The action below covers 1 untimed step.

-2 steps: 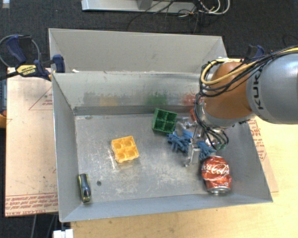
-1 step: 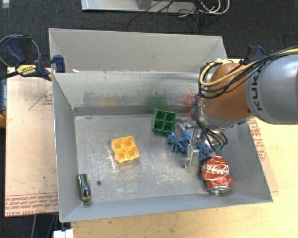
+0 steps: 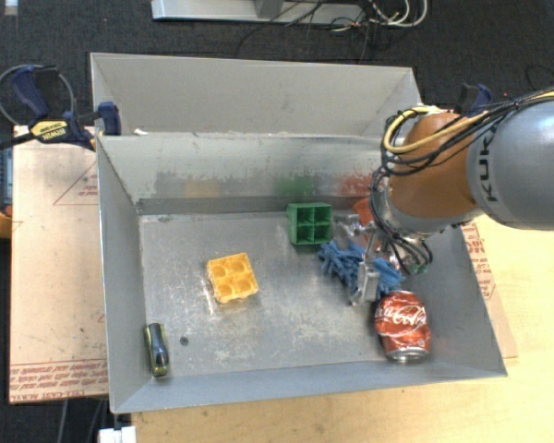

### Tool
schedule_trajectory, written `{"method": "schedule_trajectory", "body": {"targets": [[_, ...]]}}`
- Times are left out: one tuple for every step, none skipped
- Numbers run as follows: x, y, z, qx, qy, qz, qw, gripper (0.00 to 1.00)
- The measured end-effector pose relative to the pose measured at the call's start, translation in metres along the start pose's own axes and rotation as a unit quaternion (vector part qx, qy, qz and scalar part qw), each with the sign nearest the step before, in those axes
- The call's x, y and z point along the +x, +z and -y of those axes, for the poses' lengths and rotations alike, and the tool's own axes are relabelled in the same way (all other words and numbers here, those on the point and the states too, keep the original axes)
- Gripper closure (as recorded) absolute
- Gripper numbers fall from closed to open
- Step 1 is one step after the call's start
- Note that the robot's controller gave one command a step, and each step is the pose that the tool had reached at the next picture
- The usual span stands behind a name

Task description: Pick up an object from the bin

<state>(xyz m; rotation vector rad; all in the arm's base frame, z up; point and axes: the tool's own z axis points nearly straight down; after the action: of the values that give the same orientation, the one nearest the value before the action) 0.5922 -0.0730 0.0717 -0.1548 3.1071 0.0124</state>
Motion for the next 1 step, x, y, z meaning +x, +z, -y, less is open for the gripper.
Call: {"method": "schedule_trajectory", "body": {"targets": [[0.0205, -0.002, 0.0011, -0.001, 0.0, 0.0026, 1.0, 1.0]]}}
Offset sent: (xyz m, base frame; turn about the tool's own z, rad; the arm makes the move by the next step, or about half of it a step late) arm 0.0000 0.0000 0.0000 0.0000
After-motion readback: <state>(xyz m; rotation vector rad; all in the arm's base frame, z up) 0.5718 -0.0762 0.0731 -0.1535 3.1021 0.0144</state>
